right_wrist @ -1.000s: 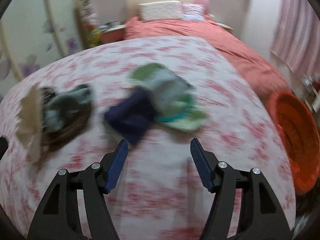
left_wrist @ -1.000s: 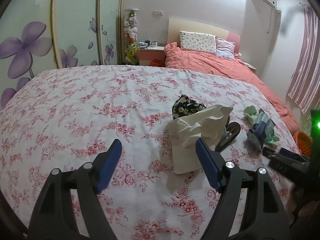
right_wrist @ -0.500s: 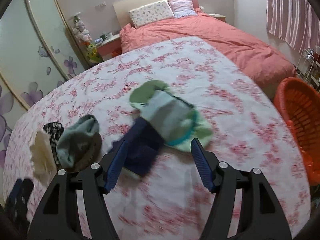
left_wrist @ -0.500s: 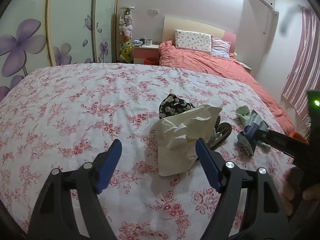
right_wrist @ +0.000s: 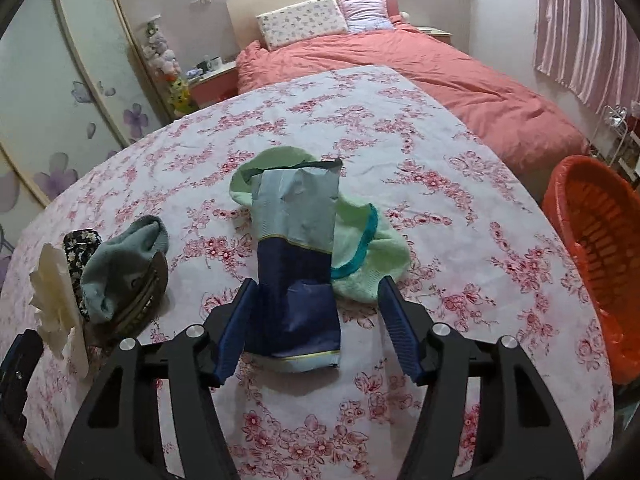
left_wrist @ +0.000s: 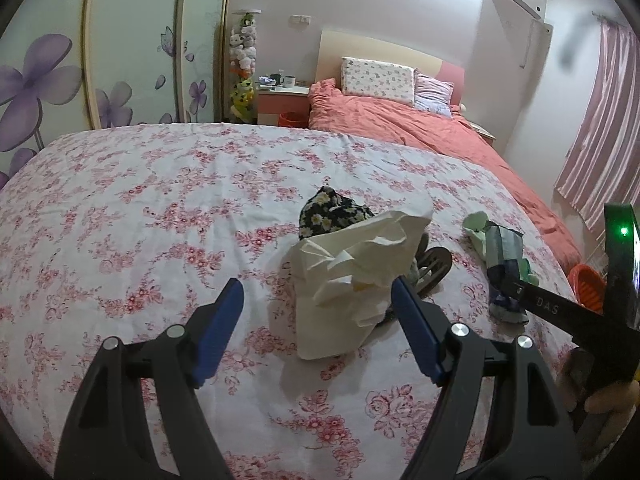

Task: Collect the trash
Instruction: 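Grasp the navy-and-light-blue cloth with the right tool while the left tool grasps the white plastic bag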

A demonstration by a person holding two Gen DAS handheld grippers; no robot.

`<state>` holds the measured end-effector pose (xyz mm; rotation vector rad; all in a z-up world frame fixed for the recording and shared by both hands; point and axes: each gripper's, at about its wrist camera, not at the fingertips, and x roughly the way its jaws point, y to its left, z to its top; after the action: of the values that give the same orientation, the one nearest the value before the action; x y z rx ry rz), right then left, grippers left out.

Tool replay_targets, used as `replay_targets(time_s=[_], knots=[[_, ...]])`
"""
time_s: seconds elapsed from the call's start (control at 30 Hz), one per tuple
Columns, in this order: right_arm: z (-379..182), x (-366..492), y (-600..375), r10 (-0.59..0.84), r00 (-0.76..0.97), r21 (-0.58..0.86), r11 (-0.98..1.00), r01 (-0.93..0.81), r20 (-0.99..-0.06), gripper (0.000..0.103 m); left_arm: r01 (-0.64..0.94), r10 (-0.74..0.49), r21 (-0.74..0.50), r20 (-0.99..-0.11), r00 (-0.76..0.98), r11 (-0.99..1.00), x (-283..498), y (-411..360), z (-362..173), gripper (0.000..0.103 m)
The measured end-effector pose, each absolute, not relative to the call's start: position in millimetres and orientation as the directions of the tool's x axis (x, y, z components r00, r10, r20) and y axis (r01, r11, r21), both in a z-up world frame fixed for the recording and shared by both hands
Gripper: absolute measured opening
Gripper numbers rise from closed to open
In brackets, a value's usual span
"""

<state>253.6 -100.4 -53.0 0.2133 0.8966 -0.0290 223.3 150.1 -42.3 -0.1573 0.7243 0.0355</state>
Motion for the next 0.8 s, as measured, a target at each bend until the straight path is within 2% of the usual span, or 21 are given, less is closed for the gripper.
replay_targets(time_s=[0.27, 0.3, 0.33, 0.43, 0.47, 0.57, 0.67, 0.73, 0.8], knots=[[-51, 246, -88, 0.084, 0.628, 0.147, 0.988, 0.049, -0.774, 0.052, -0.084, -0.029, -0.138, -0.660, 0.751, 0.987, 227, 148, -42, 0.075], [-51, 244, -86, 0.083, 0.628, 0.140, 0.989, 0.042, -0.773, 0.049, -0.083, -0.029, -0.138, -0.660, 0.751, 0.987, 227, 147, -42, 0.075], [-51, 243, -83, 0.087, 0.630, 0.135, 0.990, 0.029, -0.772, 0.040, -0.083, -0.030, -0.139, -0.660, 0.750, 0.987, 228, 147, -42, 0.074], [-51, 237, -82, 0.079, 0.625, 0.120, 0.992, 0.023, -0.776, 0.030, -0.078, -0.035, -0.142, -0.659, 0.751, 0.987, 230, 145, -42, 0.073], [-51, 234, -84, 0.088, 0.625, 0.129, 0.991, 0.021, -0.776, 0.030, -0.073, -0.038, -0.139, -0.662, 0.748, 0.988, 232, 144, -43, 0.072], [-50, 227, -94, 0.098, 0.628, 0.149, 0.988, 0.030, -0.772, 0.025, -0.073, -0.042, -0.139, -0.679, 0.733, 0.988, 240, 143, -49, 0.067], [-48, 221, -104, 0.093, 0.634, 0.156, 0.987, 0.043, -0.768, 0.022, -0.066, -0.054, -0.145, -0.691, 0.721, 0.987, 249, 141, -55, 0.057], [-46, 217, -110, 0.091, 0.638, 0.157, 0.987, 0.048, -0.765, 0.019, -0.057, -0.061, -0.146, -0.691, 0.720, 0.988, 253, 140, -58, 0.046], [-44, 214, -115, 0.091, 0.641, 0.161, 0.986, 0.051, -0.762, 0.019, -0.051, -0.068, -0.152, -0.685, 0.725, 0.987, 254, 140, -58, 0.044]])
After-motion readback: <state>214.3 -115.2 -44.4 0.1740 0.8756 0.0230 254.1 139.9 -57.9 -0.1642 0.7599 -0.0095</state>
